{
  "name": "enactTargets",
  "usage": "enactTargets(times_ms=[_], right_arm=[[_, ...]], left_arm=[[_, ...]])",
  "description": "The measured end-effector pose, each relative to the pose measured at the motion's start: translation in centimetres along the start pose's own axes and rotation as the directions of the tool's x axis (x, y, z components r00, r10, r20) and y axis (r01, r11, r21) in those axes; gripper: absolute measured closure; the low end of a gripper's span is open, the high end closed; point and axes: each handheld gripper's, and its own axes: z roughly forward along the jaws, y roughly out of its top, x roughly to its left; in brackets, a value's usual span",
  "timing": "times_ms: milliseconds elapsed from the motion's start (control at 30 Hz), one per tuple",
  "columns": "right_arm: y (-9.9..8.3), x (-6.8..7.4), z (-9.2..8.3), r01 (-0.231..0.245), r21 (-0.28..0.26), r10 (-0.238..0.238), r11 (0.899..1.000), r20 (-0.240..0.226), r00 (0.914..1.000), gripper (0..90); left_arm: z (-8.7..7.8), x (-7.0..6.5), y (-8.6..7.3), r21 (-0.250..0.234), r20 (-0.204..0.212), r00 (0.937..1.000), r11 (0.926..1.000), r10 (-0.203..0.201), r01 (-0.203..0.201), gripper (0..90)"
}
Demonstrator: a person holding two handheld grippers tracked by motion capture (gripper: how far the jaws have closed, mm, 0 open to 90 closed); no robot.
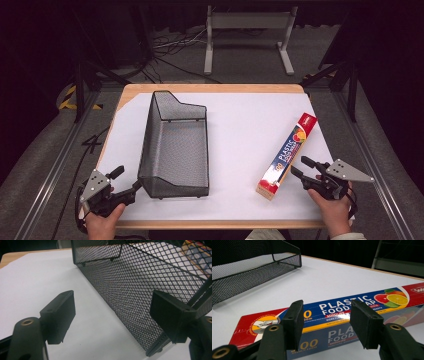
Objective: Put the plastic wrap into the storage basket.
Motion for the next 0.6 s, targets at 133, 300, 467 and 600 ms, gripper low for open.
enactTargets(times_ms=[133,300,467,600], right_arm=[[0.2,0.3,-0.1,0.005,-0.001,-0.005,1.0,-0.003,1.0,45.1],[0.4,0.5,0.0,0.014,0.012,-0.014,1.0,-0.009,0.9999,46.1],[1.3,0.4,0.0,0.019,0.033,-0.02,0.999,0.012,0.9997,66.0],[2.0,-0.9,0.0,-0.023,0.063,0.018,0.998,0.075,0.9971,83.4]], left_arm=[[0.1,0.0,0.1,-0.002,-0.001,1.0,1.0,-0.001,0.001,21.4],[0.2,-0.1,0.1,-0.002,-0.002,1.0,1.0,0.0,0.0,21.4],[0.2,0.0,0.1,0.0,-0.008,1.0,1.0,0.002,-0.002,21.5],[0.2,0.0,0.1,0.0,-0.015,0.9999,1.0,0.004,-0.004,21.5]])
